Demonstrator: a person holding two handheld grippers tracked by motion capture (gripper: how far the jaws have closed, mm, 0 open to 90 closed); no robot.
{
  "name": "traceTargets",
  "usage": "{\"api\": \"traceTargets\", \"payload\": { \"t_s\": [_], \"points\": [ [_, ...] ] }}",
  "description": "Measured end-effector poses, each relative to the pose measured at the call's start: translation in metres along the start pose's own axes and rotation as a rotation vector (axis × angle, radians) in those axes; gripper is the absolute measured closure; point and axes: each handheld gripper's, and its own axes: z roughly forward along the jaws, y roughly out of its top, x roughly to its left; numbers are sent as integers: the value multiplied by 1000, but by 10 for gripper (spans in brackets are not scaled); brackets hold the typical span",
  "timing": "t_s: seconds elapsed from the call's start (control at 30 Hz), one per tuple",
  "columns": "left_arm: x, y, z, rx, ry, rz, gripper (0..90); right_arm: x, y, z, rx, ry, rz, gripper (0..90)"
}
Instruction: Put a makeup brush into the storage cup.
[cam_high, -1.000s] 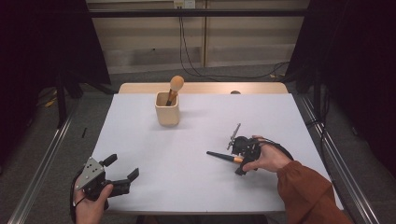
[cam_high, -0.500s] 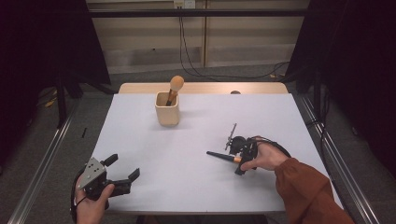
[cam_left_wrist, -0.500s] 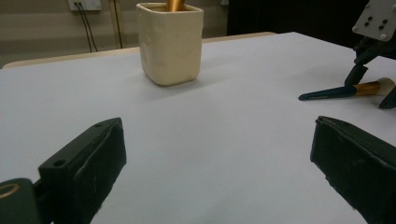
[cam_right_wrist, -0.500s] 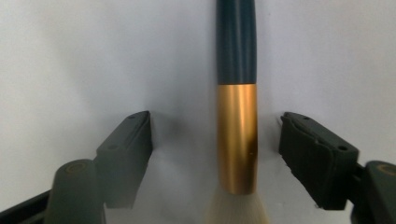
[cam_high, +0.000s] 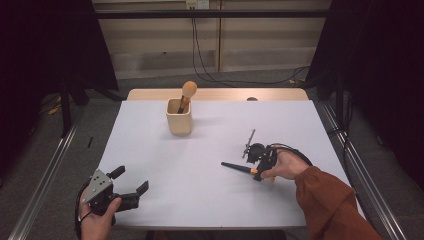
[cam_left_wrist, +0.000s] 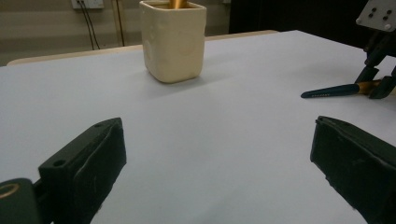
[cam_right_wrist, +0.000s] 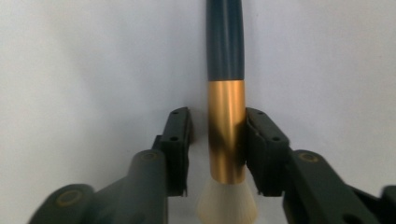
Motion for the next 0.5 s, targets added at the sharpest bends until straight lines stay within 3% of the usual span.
{"api": "traceTargets", "payload": {
  "t_s": [0.13, 0.5],
  "points": [
    [-1, 0, 0, -2, 1, -1, 34, -1, 1, 0, 9, 2, 17, 744],
    [3, -1, 0, -1, 18, -18, 34, 1, -1, -1, 2, -11, 38, 747]
  ]
}}
